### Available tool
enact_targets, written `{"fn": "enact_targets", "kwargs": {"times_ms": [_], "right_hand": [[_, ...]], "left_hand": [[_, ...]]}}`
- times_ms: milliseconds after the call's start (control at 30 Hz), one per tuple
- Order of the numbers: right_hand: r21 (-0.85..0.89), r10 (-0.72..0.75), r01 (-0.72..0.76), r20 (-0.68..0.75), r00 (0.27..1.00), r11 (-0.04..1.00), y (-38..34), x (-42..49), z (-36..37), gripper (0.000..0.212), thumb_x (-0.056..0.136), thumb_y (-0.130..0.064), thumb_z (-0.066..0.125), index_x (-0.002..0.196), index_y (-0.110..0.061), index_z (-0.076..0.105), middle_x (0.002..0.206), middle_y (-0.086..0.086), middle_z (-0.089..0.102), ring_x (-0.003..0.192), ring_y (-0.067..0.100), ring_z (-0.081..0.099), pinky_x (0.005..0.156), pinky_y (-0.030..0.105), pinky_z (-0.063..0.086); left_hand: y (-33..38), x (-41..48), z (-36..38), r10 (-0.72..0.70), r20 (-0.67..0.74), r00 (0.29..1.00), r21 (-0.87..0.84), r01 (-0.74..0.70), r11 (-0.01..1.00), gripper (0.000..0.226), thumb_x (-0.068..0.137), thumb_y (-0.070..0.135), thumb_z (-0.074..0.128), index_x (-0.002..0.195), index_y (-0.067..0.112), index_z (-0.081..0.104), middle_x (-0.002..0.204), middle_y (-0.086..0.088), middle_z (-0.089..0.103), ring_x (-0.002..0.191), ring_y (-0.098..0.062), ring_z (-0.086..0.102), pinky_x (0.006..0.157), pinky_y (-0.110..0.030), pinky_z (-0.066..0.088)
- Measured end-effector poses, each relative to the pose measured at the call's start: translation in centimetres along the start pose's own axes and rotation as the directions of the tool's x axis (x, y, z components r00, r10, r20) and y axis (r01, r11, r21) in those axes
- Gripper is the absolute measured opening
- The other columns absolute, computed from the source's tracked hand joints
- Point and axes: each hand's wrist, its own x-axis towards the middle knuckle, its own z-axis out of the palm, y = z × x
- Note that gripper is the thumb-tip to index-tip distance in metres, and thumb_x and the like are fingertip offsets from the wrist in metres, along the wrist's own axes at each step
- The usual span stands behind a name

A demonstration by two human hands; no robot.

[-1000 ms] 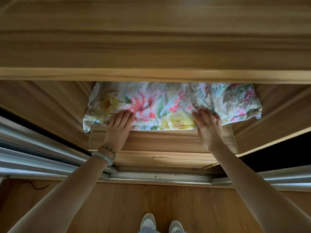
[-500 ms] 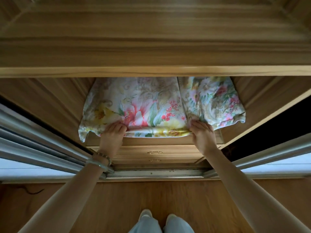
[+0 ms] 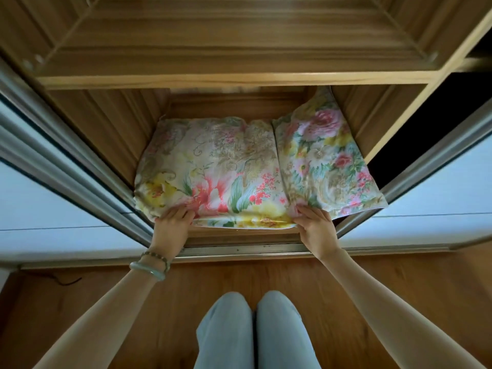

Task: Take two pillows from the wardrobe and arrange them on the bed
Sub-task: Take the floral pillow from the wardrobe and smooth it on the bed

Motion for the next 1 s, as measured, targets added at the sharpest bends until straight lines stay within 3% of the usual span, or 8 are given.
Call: {"fn": "enact_targets", "kwargs": {"times_ms": [300,533,600,667,733,833,900,1000], "right_hand": [[0.058,0.109,-0.112,0.04,0.993,0.992,-1.8,-5.8,-1.5,0.021,0.066,0.004,0.076,0.08,-0.012,0.078,0.106,0.011,0.069,0.098,0.039,0.062,0.082,0.05,0.049],[0.099,0.127,-0.12,-0.06,0.99,0.988,-2.9,-8.1,-2.0,0.02,0.066,0.001,0.08,0.083,-0.01,0.077,0.083,0.017,0.062,0.079,0.04,0.062,0.068,0.049,0.054],[0.169,0.248,-0.245,0.001,0.969,0.955,-3.4,-8.4,-2.2,0.015,0.077,-0.01,0.075,0.092,-0.009,0.072,0.087,0.013,0.065,0.079,0.034,0.064,0.061,0.045,0.056],[0.232,0.493,-0.504,0.107,0.864,0.832,-3.2,-8.2,-2.5,0.025,0.089,-0.035,0.062,0.096,-0.011,0.063,0.081,0.004,0.067,0.074,0.027,0.065,0.057,0.04,0.054],[0.223,0.658,-0.695,0.222,0.719,0.684,-2.4,-7.8,-2.6,0.047,0.094,-0.052,0.04,0.087,-0.011,0.062,0.069,0.003,0.064,0.066,0.027,0.064,0.057,0.037,0.052],[0.277,0.748,-0.852,0.409,0.522,0.444,-1.5,-7.0,-2.3,0.064,0.092,-0.064,0.021,0.088,-0.013,0.06,0.077,0.01,0.064,0.072,0.028,0.061,0.064,0.037,0.046],[0.307,0.764,-0.896,0.474,0.437,0.322,-1.2,-6.8,-1.7,0.07,0.088,-0.07,0.026,0.106,-0.014,0.063,0.093,0.013,0.066,0.083,0.029,0.062,0.072,0.039,0.047],[0.384,0.722,-0.913,0.592,0.359,0.139,-0.8,-6.6,-0.9,0.079,0.081,-0.075,0.042,0.126,-0.013,0.056,0.122,0.01,0.061,0.112,0.031,0.055,0.092,0.042,0.044]], "left_hand": [[2.1,-5.8,-2.5,0.018,0.106,0.994,-0.073,-0.01,0.997,0.054,0.032,-0.019,0.075,0.08,0.005,0.07,0.082,-0.013,0.071,0.071,-0.03,0.072,0.053,-0.033,0.056],[1.8,-8.6,-3.5,0.024,0.1,0.995,-0.096,-0.014,0.995,0.052,0.035,-0.016,0.078,0.081,0.006,0.069,0.084,-0.012,0.07,0.069,-0.03,0.07,0.054,-0.033,0.056],[1.8,-8.4,-3.7,0.046,0.107,0.993,-0.089,-0.037,0.995,0.055,0.034,-0.016,0.079,0.084,0.005,0.071,0.081,-0.011,0.07,0.068,-0.03,0.071,0.055,-0.033,0.056],[1.9,-7.5,-3.9,0.064,0.137,0.988,-0.079,-0.054,0.995,0.057,0.034,-0.009,0.086,0.087,0.005,0.072,0.081,-0.01,0.07,0.07,-0.03,0.071,0.059,-0.035,0.057],[1.8,-6.5,-4.0,0.097,0.209,0.973,-0.129,-0.071,0.989,0.062,0.044,0.02,0.097,0.098,0.007,0.072,0.095,-0.011,0.072,0.084,-0.031,0.072,0.072,-0.039,0.058],[2.0,-4.4,-3.7,0.146,0.278,0.949,-0.231,-0.082,0.97,0.083,0.067,0.063,0.073,0.128,0.008,0.06,0.125,-0.011,0.064,0.11,-0.029,0.065,0.09,-0.041,0.053],[2.6,-2.2,-3.8,0.136,0.289,0.948,-0.301,-0.045,0.953,0.082,0.079,0.065,0.057,0.138,0.009,0.049,0.138,-0.01,0.055,0.124,-0.027,0.054,0.102,-0.039,0.044],[3.5,2.5,-3.4,0.138,0.246,0.959,-0.383,-0.035,0.923,0.068,0.092,0.054,0.051,0.143,0.01,0.042,0.144,-0.009,0.047,0.132,-0.026,0.045,0.11,-0.039,0.037]]}}
